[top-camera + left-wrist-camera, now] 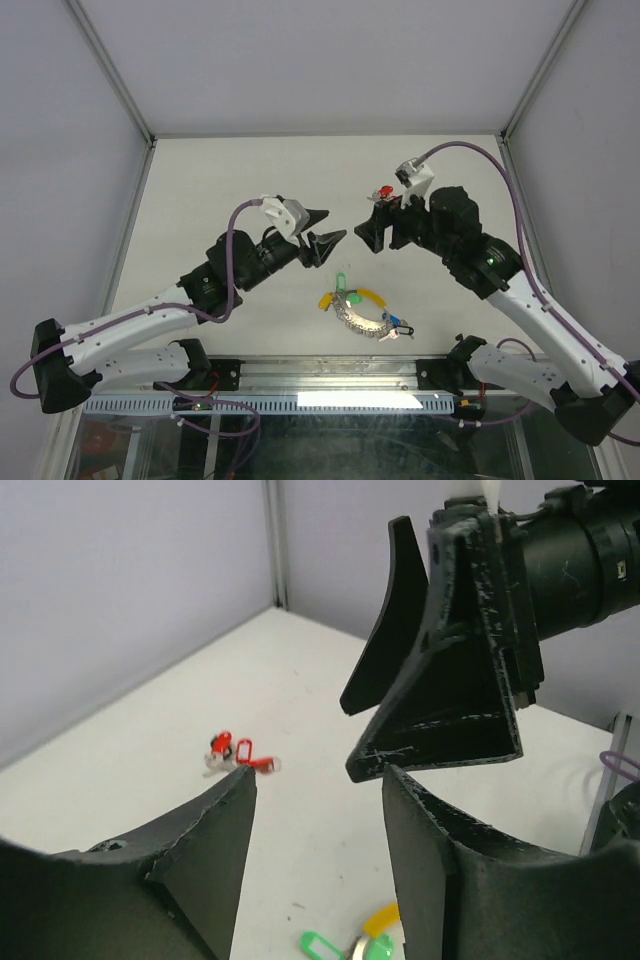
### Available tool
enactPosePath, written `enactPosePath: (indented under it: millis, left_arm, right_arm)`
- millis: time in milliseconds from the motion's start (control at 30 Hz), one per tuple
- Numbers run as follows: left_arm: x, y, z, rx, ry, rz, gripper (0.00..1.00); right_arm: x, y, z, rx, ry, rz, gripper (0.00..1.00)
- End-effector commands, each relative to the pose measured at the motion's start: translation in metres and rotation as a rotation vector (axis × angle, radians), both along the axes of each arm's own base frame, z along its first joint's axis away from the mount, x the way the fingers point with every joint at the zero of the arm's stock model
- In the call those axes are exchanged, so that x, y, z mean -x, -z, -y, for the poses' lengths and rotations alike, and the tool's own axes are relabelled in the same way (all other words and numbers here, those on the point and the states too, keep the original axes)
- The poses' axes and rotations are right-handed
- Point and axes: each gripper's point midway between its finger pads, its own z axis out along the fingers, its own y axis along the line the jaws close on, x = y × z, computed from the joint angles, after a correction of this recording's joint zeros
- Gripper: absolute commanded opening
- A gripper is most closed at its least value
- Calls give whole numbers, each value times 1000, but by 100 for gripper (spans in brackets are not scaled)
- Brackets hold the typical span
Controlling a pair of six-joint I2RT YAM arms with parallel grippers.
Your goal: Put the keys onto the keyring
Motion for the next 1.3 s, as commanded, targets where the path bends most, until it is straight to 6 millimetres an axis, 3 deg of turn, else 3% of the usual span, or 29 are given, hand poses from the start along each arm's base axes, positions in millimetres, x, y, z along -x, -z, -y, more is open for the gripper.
enactPosePath:
  millis: [0, 133, 200, 233, 267, 300, 333, 500, 533, 567, 600, 633, 767, 1000, 1100, 1267]
  left_arm:
    - [-15, 23, -2, -2, -88, -137, 53]
    - [-31, 37, -4, -16, -116, -240, 59]
    - [-39, 42, -7, -11, -123, -284, 60]
    - [-42, 44, -9, -10, -126, -296, 60]
    - [-46, 46, -11, -8, -131, -303, 60]
    - [-48, 48, -13, -11, -137, -306, 60]
    - [-50, 50, -14, -15, -146, -308, 59]
    - [-54, 70, -10, -61, -150, -332, 57]
    - [-55, 76, -6, -75, -138, -343, 59]
    - [-55, 84, -2, -94, -128, -358, 60]
    - [-56, 91, 2, -113, -119, -376, 61]
    - [-57, 99, 6, -130, -115, -401, 62]
    - [-61, 135, 20, -200, -107, -497, 65]
    - [-50, 200, 42, -345, -76, -587, 68]
    - [-48, 213, 45, -356, -73, -628, 71]
    - [-56, 213, 38, -351, -108, -647, 85]
  right_arm:
    - [-9, 24, 15, 41, 178, -214, 79]
    - [-11, 46, 8, 13, 167, -341, 85]
    - [-13, 53, 6, 1, 157, -373, 82]
    - [-14, 56, 5, -5, 156, -378, 71]
    - [-16, 58, 7, -11, 160, -374, 28]
    - [-18, 59, 10, -6, 169, -366, 1]
    - [-17, 63, 17, 8, 191, -361, 0]
    - [-33, 96, 61, 26, 480, -439, 0]
    - [-33, 103, 62, 41, 474, -465, 22]
    - [-31, 111, 57, 50, 440, -501, 57]
    - [-28, 119, 54, 60, 414, -540, 79]
    - [-25, 126, 51, 71, 396, -574, 85]
    - [-15, 157, 59, 132, 448, -677, 88]
    - [15, 188, 73, 234, 448, -794, 82]
    - [27, 202, 66, 236, 400, -854, 80]
    - [38, 219, 39, 286, 320, -880, 73]
